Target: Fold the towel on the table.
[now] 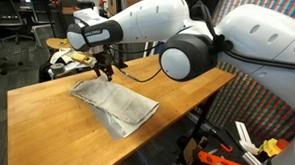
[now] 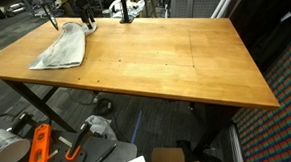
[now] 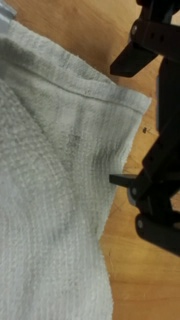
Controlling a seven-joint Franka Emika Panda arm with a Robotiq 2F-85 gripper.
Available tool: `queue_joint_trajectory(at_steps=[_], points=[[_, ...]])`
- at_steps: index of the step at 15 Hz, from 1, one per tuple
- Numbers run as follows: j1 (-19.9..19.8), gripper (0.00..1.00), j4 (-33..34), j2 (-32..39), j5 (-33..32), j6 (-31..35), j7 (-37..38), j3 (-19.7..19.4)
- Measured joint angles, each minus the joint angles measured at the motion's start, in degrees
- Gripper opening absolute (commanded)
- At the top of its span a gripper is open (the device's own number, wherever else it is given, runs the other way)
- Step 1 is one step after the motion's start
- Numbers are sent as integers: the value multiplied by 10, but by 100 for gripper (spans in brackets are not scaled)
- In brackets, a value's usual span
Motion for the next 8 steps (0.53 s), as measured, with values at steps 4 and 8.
queue_joint_trajectory(at_steps=[4, 8], points=[[-1, 100, 6, 10, -8, -35, 0, -5], [-3, 100, 9, 12, -9, -44, 0, -7]])
